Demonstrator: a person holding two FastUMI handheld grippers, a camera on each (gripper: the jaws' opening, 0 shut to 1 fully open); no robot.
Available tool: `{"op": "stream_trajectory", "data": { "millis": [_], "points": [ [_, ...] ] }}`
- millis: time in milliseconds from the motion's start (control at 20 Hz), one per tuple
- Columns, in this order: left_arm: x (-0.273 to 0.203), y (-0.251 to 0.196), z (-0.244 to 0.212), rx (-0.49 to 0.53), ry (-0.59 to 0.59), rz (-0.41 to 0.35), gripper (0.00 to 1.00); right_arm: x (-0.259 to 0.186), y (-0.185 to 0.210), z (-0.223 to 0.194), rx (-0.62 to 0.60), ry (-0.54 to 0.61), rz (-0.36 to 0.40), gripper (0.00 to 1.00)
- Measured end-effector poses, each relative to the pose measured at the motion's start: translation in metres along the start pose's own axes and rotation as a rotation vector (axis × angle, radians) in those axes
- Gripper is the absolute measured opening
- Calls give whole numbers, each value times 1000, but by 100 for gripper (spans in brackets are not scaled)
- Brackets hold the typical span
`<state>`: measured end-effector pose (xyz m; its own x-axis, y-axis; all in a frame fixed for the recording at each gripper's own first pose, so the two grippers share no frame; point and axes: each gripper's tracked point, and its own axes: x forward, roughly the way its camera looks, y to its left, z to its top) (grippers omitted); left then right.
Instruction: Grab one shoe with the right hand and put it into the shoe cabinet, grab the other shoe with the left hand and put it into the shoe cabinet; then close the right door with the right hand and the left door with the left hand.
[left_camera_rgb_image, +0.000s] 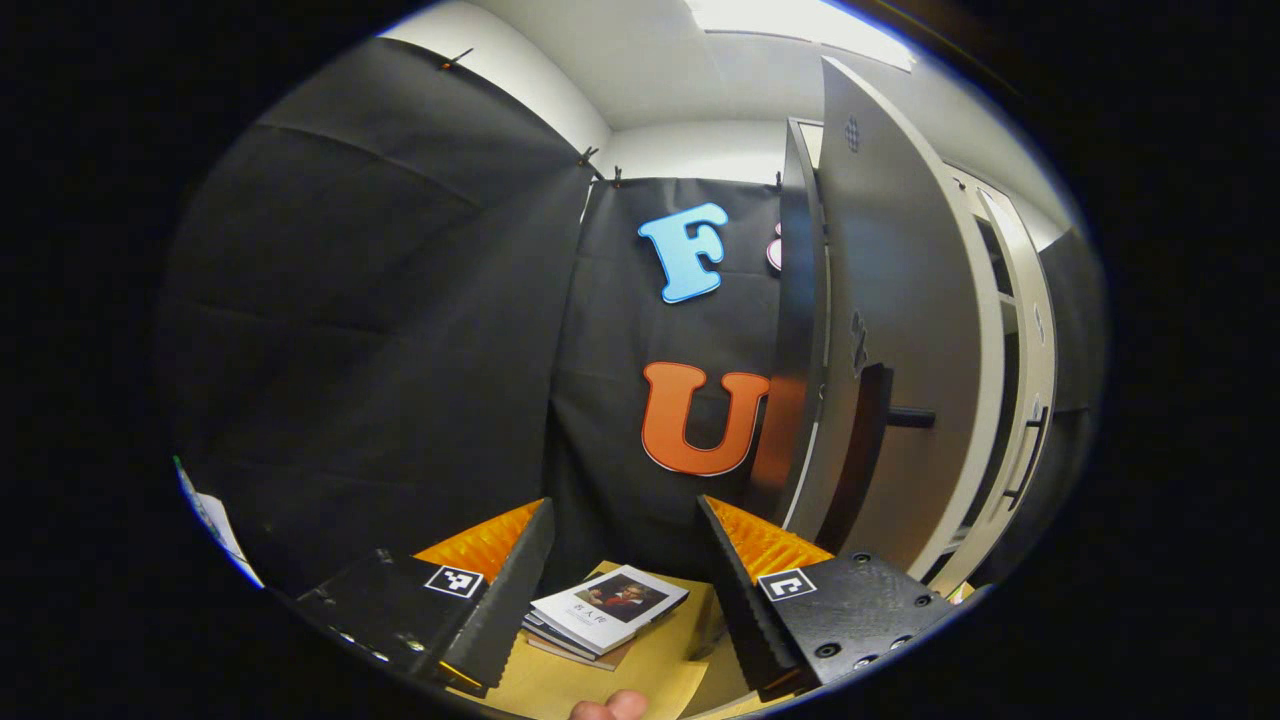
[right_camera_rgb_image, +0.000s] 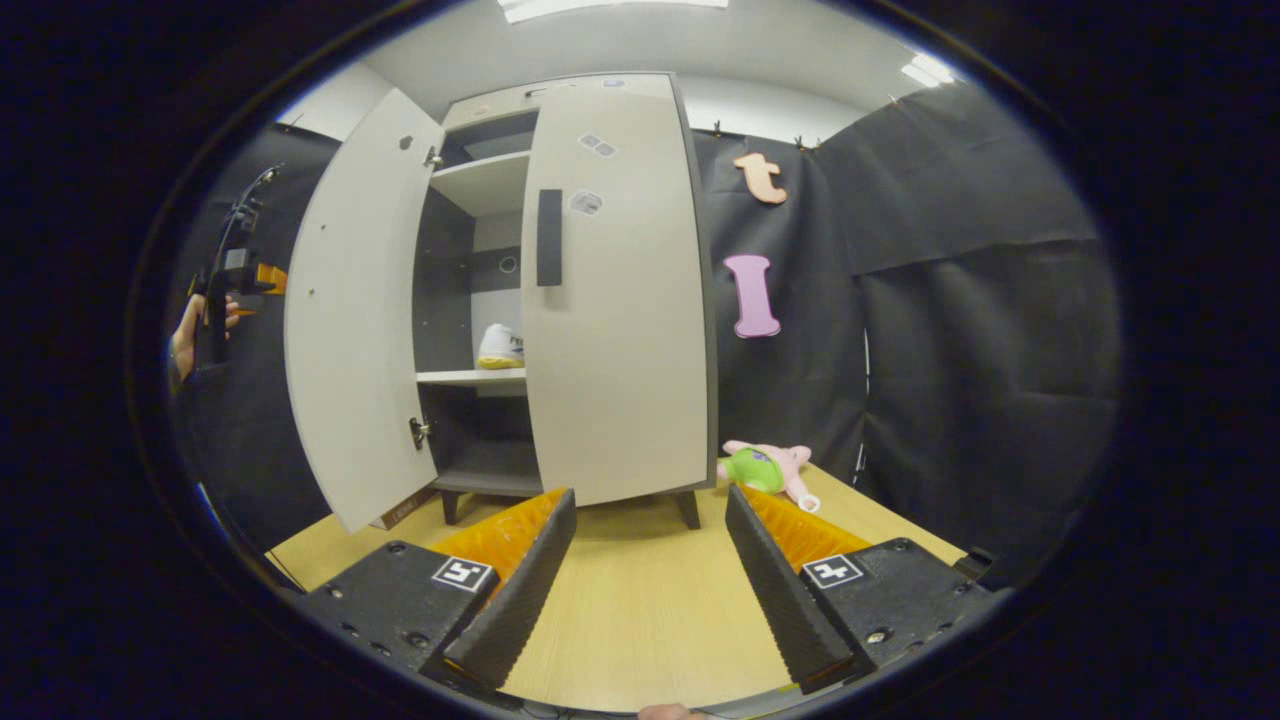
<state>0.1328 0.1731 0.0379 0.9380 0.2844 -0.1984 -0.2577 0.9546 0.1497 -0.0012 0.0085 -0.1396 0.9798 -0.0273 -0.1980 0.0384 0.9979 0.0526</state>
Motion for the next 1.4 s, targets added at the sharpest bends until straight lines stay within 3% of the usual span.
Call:
{"op": "stream_trajectory", "data": {
  "millis": [350, 500, 650, 700, 950, 1300, 1400],
  "points": [
    [16, -13, 2, 17, 7, -38, 84, 5, -15, 7, 86, 10, -32, 98],
    [16, -21, -3, -16, 30, -67, 84, 9, -18, 11, 66, -5, -46, 98],
    [16, -18, 1, 8, 11, -35, 84, 12, -11, 13, 45, -7, -30, 94],
    [14, -19, 1, 8, 11, -29, 84, 12, -10, 13, 40, -6, -26, 98],
    [9, -31, -1, -5, 16, -47, 84, 16, -2, 7, 31, 18, 0, 98],
    [0, -86, -6, -24, 26, -172, 84, 20, -8, 11, 17, 17, -8, 98],
    [-4, -104, -6, -5, 17, -188, 84, 21, -15, 10, 20, 23, -22, 93]
  ]
}}
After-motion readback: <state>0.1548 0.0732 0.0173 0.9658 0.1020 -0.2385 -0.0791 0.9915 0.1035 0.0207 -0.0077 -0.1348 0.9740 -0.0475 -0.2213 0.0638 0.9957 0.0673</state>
